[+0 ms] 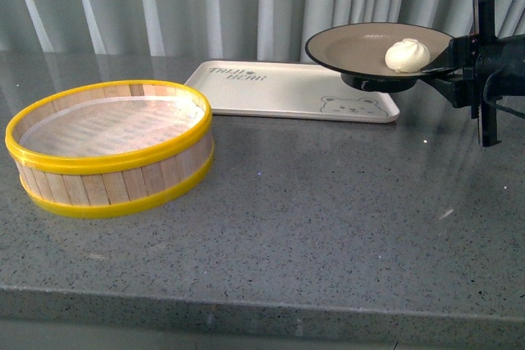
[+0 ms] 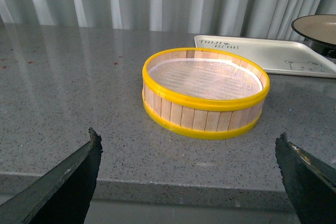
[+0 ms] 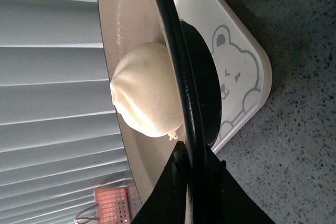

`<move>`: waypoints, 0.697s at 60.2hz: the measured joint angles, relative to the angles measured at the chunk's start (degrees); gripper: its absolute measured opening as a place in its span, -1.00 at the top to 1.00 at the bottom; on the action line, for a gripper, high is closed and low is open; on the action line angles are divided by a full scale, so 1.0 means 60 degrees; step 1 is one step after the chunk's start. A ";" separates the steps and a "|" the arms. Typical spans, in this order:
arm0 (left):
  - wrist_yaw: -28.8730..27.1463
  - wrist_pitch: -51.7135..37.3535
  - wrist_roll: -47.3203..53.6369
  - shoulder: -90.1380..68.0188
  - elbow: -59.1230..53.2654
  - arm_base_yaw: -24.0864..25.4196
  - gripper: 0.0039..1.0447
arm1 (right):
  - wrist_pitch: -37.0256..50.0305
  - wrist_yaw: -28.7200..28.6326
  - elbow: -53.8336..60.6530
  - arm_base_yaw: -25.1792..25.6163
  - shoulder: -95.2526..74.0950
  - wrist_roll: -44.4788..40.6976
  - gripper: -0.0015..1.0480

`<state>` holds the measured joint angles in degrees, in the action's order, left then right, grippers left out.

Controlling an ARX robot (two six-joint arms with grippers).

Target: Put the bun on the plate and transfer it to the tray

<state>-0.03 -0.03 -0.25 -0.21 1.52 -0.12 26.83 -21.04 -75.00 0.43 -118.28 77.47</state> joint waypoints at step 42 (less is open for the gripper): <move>0.0000 0.0000 0.0000 0.0000 0.0000 0.0000 -0.88 | -0.0750 -0.0572 -0.2896 -0.0342 -0.2102 -0.0142 0.94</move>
<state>-0.03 -0.03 -0.25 -0.21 1.52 -0.12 22.33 -24.47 -92.38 -1.63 -130.89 76.62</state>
